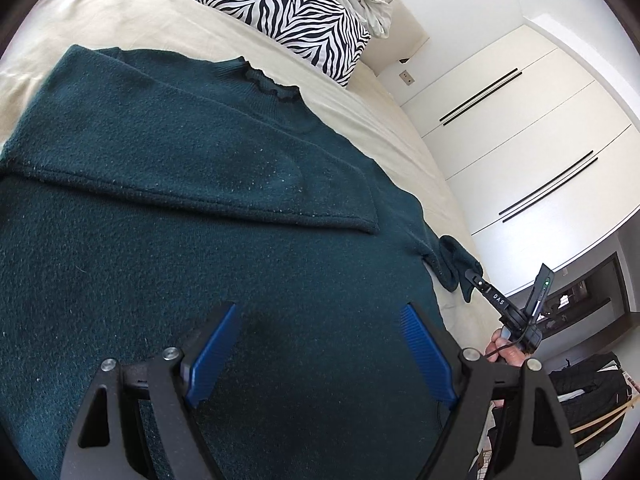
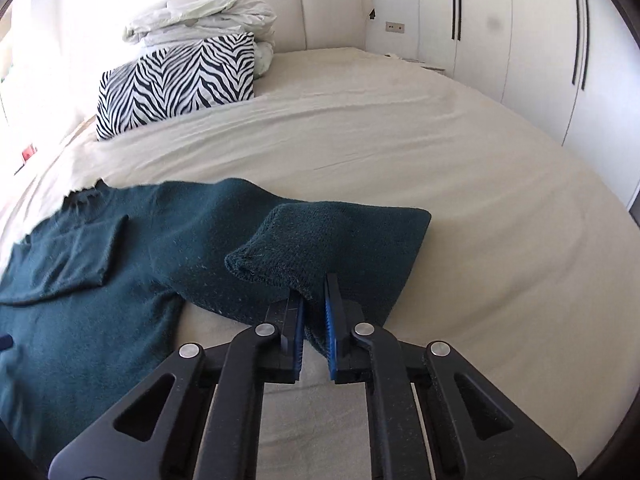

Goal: Fold small clothes

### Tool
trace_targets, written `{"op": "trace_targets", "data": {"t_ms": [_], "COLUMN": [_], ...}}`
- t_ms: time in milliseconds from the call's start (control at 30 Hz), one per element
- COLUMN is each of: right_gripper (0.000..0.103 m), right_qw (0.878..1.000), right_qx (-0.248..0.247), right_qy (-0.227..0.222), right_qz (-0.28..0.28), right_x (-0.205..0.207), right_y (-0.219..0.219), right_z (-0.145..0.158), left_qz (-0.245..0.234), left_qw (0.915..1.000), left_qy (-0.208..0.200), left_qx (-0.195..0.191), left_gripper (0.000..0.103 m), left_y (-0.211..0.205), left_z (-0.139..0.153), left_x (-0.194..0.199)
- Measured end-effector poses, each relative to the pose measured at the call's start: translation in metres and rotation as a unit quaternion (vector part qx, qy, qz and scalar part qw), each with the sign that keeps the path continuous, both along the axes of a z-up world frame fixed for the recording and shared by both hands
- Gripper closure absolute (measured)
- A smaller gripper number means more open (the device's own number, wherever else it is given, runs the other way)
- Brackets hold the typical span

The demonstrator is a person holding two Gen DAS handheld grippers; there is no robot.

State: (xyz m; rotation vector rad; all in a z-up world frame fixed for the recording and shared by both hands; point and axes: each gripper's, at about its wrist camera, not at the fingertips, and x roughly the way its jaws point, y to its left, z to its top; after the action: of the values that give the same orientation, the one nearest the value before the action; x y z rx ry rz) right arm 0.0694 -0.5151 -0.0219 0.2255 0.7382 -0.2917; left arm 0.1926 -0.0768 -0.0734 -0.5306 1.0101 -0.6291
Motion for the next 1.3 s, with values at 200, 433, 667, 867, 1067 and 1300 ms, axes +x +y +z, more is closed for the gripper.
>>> {"op": "trace_targets", "data": {"t_ms": [200,433,667,867,1067,1300], "right_gripper": [0.096,0.096,0.096,0.083,0.022,0.027], "right_qw": [0.978,0.916,0.978,0.956,0.964,0.924], "right_qx": [0.177,0.365,0.053,0.05,0.196,0.372], "right_qy": [-0.096,-0.108,-0.011,-0.015,-0.092,-0.078], "right_qz": [0.043,0.124,0.201,0.288,0.155,0.041], "right_x": [-0.017,-0.013,-0.001,0.004,-0.014,-0.017], "right_y": [0.011,0.077,0.183,0.218,0.138,0.079], "right_z": [0.029,0.012,0.023,0.044,0.045,-0.018], "left_qz": [0.002,0.003,-0.004,0.009,0.01,-0.01], "left_qw": [0.9992,0.9901,0.9896,0.9889,0.9934,0.9986], "left_qy": [0.013,0.046,0.051,0.065,0.042,-0.049], "left_qx": [-0.037,-0.132,-0.135,-0.133,-0.106,0.014], "left_gripper": [0.018,0.01,0.009,0.009,0.009,0.008], "left_y": [-0.003,-0.005,-0.007,-0.001,0.003,-0.029], "left_z": [0.004,0.007,0.001,-0.012,-0.005,0.012], "left_x": [0.005,0.018,0.012,0.009,0.008,0.024]}}
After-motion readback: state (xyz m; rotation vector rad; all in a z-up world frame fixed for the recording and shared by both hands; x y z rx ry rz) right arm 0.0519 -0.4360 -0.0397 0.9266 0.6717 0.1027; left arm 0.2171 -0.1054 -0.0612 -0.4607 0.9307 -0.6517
